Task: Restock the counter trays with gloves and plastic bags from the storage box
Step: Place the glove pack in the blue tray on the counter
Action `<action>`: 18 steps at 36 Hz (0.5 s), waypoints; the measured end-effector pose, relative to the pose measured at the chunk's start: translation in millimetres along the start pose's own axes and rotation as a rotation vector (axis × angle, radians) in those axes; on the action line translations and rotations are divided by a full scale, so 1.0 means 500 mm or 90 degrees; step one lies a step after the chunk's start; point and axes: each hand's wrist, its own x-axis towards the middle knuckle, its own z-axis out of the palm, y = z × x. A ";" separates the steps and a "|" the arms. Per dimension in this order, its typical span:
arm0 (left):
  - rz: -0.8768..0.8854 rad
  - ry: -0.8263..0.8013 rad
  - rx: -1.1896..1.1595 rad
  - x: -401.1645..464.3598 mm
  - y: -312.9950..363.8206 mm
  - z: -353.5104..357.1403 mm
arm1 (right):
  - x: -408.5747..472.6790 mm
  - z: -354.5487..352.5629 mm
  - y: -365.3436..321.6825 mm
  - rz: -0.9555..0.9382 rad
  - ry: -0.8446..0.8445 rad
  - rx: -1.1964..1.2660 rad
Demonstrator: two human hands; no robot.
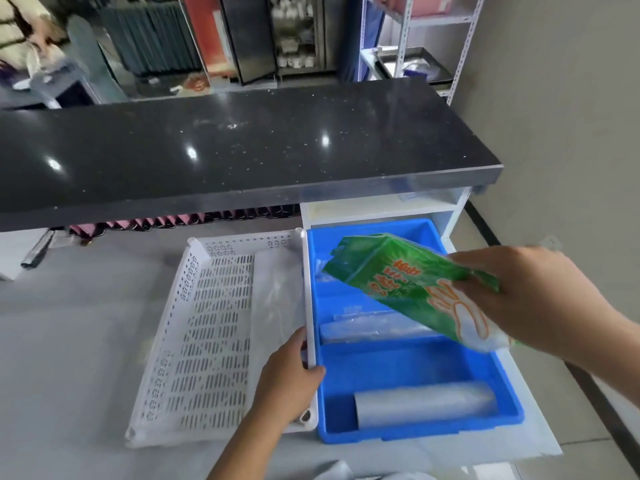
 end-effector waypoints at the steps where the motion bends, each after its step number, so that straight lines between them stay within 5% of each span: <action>1: 0.000 -0.004 -0.002 -0.001 0.002 0.000 | 0.016 0.003 -0.001 -0.023 0.010 -0.010; 8: -0.031 -0.007 -0.045 -0.008 0.009 0.003 | 0.150 0.107 -0.010 -0.165 0.036 -0.081; 18: -0.070 0.014 -0.080 -0.014 0.015 0.009 | 0.273 0.268 0.017 -0.182 -0.057 -0.177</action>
